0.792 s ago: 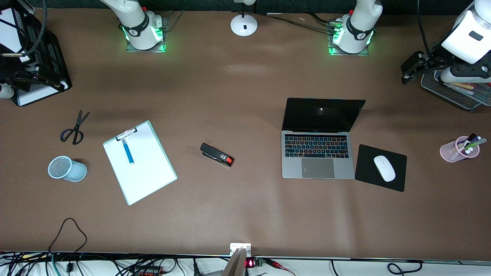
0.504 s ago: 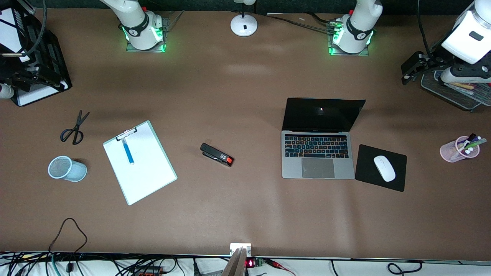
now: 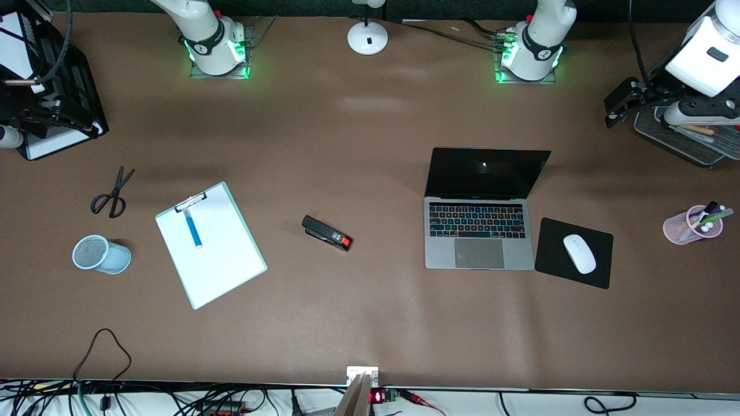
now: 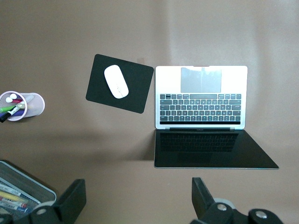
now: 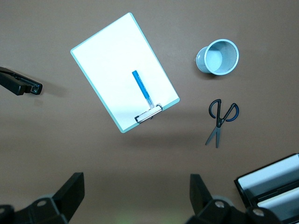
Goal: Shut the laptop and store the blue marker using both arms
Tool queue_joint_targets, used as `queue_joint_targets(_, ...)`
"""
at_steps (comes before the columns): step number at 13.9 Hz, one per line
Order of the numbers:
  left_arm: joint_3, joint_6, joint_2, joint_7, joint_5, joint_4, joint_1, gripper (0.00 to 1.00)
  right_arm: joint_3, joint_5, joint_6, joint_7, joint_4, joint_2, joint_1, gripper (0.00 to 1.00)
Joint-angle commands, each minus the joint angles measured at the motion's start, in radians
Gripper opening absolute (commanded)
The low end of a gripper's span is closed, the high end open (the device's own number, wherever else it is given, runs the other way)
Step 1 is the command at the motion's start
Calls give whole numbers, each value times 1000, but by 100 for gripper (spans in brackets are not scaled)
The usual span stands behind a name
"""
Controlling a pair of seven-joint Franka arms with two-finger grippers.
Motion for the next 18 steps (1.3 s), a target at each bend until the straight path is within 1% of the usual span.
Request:
queue_joint_targets(1, -3, -20, 19, 20, -19, 22, 2, 100, 4, 17, 19, 3, -9, 7, 1, 100)
queue_joint_targets(3, -49, -68, 25, 4, -24, 9, 1, 100, 5, 21, 45, 4, -9, 22, 1, 100)
queue_joint_targets(5, -84, -105, 26, -95, -27, -9, -1, 100, 5, 21, 54, 3, -2, 56, 1, 100)
queue_joint_targets(7, -141, -108, 22, -186, -27, -47, 2, 100, 10, 21, 57, 3, 8, 100, 1, 100)
queue_joint_targets(8, -157, -108, 20, -212, -41, -66, 2, 100, 11, 23, 67, 3, 17, 128, 10, 100)
queue_joint_targets(10, -164, -107, 8, -264, -108, -116, 2, 100, 16, 23, 74, 3, 35, 180, 28, 100)
queue_joint_targets(11, -172, -103, -6, -275, -114, -144, 2, 100, 16, 20, 77, 3, 47, 207, 45, 100)
queue_joint_targets(13, -218, -103, -26, -278, -117, -196, 8, 100, 16, 24, 109, 3, 61, 260, 53, 100)
queue_joint_targets(16, -223, -100, -47, -287, -166, -282, 4, 100, 18, 58, 189, 1, 61, 335, 51, 100)
queue_joint_targets(18, -269, -90, -49, -299, -166, -332, 8, 100, 18, 61, 223, 0, 61, 393, 53, 100)
